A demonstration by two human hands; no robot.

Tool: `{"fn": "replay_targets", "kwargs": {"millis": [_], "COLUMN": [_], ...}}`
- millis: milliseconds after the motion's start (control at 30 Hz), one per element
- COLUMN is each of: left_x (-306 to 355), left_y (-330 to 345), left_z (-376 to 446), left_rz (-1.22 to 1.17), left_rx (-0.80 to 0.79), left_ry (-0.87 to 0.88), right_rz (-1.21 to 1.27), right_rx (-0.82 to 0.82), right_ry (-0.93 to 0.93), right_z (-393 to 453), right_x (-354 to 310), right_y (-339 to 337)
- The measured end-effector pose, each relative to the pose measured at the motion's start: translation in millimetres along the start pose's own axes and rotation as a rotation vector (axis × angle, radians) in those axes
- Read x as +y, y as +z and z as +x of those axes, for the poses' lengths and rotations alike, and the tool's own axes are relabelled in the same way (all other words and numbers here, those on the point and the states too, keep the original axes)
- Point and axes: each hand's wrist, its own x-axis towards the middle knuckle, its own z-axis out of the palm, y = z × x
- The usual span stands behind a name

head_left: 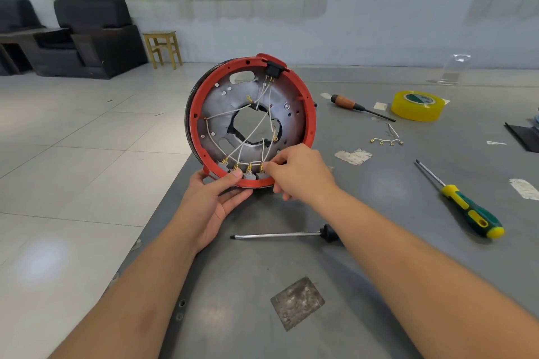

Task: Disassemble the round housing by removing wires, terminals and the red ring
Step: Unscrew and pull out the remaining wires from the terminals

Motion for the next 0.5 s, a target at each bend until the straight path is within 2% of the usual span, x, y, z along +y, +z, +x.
{"fn": "replay_targets", "kwargs": {"millis": [267, 500], "left_x": [-2, -5], "left_y": [1, 4], "left_z": [-1, -2], "left_rz": [0.05, 0.083], "left_rx": [-0.009, 0.012], "left_ry": [0.035, 0.053], "right_rz": [0.099, 0.124], "right_rx": [0.011, 0.15], "right_ry": [0.199, 0.156], "right_z": [5, -3], "right_x": [-16, -16], "right_y": [12, 17]}}
